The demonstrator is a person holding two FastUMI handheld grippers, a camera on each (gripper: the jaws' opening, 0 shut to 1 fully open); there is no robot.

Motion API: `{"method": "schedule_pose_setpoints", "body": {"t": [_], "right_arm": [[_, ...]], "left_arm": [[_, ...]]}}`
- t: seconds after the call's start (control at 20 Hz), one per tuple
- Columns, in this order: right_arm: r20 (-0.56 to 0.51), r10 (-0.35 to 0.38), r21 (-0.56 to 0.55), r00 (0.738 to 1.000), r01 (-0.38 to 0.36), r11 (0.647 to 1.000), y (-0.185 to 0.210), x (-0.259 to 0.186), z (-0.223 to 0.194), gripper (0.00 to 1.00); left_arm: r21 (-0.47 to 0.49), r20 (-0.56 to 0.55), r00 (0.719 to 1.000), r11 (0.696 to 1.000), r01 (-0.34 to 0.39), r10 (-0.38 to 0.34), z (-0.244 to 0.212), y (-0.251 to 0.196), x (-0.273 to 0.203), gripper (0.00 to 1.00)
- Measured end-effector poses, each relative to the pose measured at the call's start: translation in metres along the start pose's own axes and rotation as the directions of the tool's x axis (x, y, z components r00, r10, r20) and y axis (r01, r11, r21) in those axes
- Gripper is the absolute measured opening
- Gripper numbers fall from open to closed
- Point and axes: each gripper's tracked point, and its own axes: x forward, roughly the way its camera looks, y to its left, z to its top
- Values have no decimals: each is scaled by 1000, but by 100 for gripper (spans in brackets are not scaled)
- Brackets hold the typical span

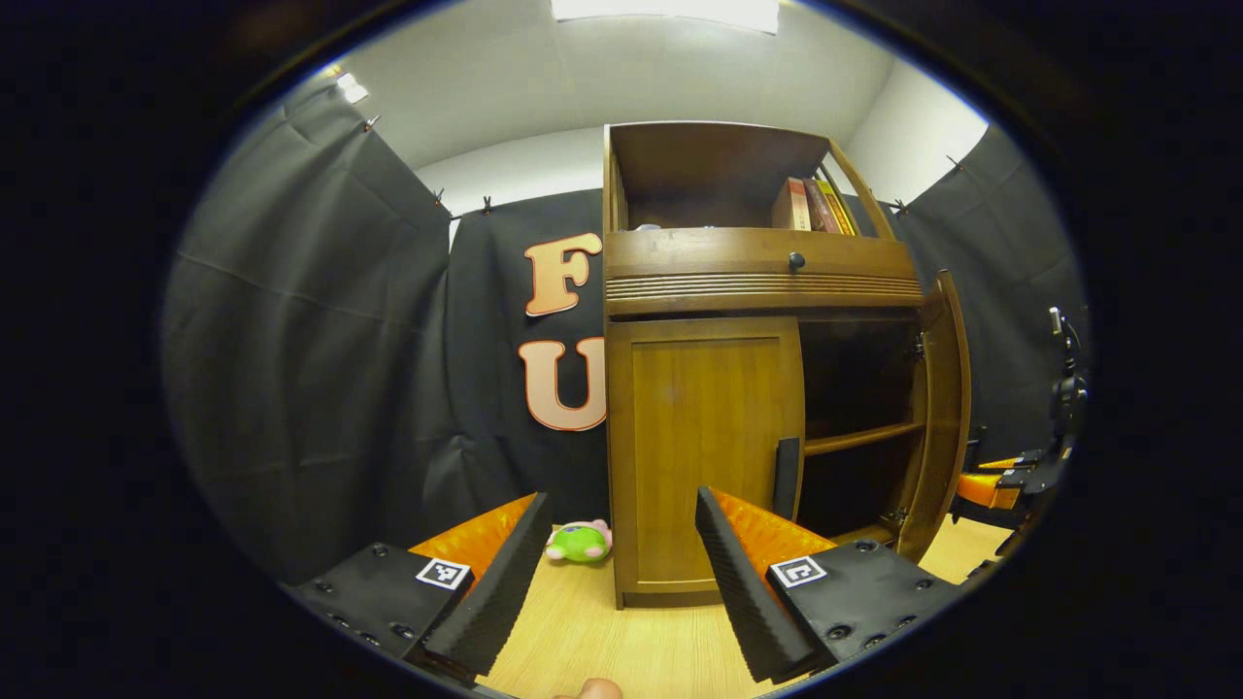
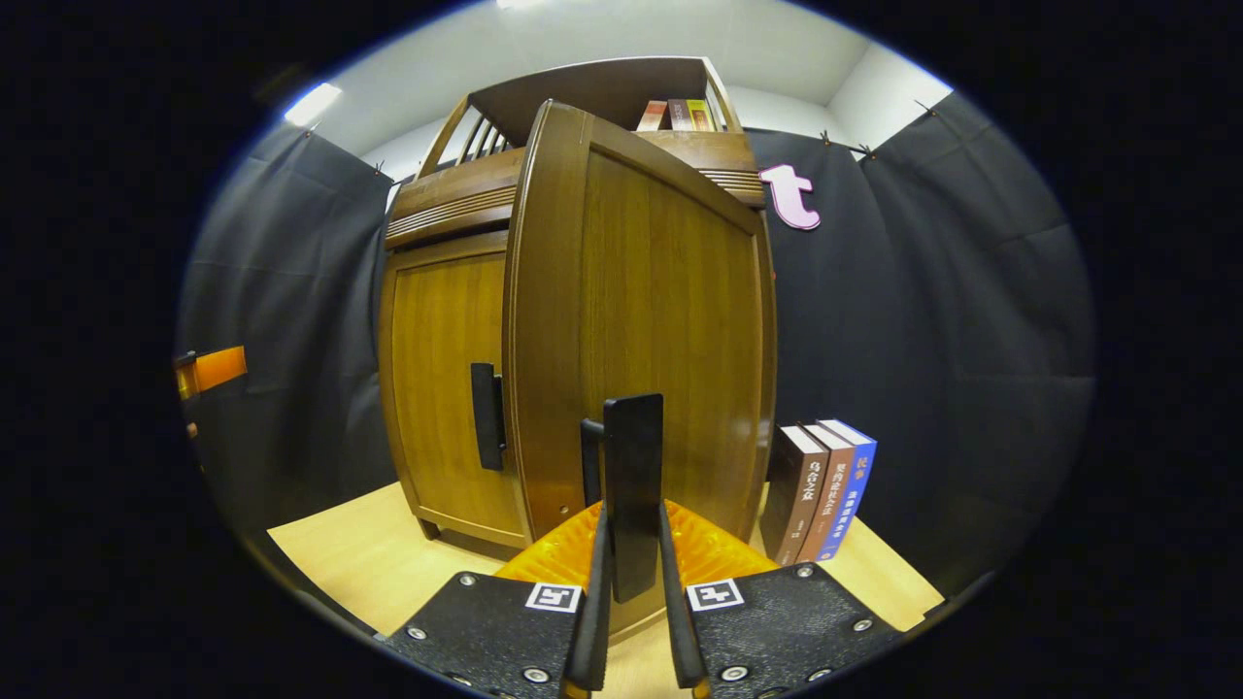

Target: Open the right door of the double-door shoe cabinet with the right hand, and open the left door with the left hand.

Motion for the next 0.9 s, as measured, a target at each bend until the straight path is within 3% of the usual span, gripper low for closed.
{"method": "schedule_pose_setpoints", "body": {"t": [0.1, 0.15, 0.2, 0.25, 0.45, 0.6, 0.65, 0.7, 0.75, 0.8, 0.85, 0.9], "right_arm": [[-4, -27, -6, 1000, 27, 1000, -12, -10, -1, 22], [-1, -44, -16, 999, 44, 999, -20, -14, 0, 9], [1, -61, -26, 998, 61, 998, -27, -18, 0, 7], [3, -76, -33, 997, 76, 997, -35, -22, 1, 14], [-7, -121, -23, 993, 121, 992, -59, -33, 2, 9], [-14, -116, 0, 993, 116, 993, -68, -37, 1, 7], [-14, -116, 4, 993, 116, 993, -74, -37, 1, 17], [-14, -121, 7, 992, 122, 993, -80, -39, 1, 6], [-13, -132, 9, 991, 132, 991, -86, -41, 1, 6], [-10, -143, 7, 990, 143, 990, -94, -42, 1, 16], [-7, -151, 6, 989, 151, 989, -101, -43, 0, 5], [-3, -153, 7, 988, 153, 988, -105, -44, 1, 4]], "left_arm": [[1, 3, 1000, 1000, 11, -11, 2, -6, -1, 95], [1, 5, 1000, 1000, 15, -15, 3, -9, 0, 95], [1, 6, 1000, 1000, 20, -20, 3, -12, 0, 96], [-1, 6, 1000, 1000, 27, -27, 3, -16, 0, 96], [-11, 3, 999, 999, 49, -49, 2, -28, 1, 96], [-5, -1, 998, 998, 56, -56, 1, -35, 3, 96], [-5, -3, 998, 998, 56, -56, 1, -36, 3, 95], [-4, -5, 998, 998, 56, -56, 0, -37, 3, 96], [-3, -7, 998, 998, 56, -56, 0, -38, 4, 96], [-1, -7, 998, 998, 56, -56, -1, -40, 4, 96], [1, -7, 998, 998, 55, -55, 0, -42, 5, 96], [2, -7, 998, 998, 56, -56, -1, -44, 5, 95]]}}
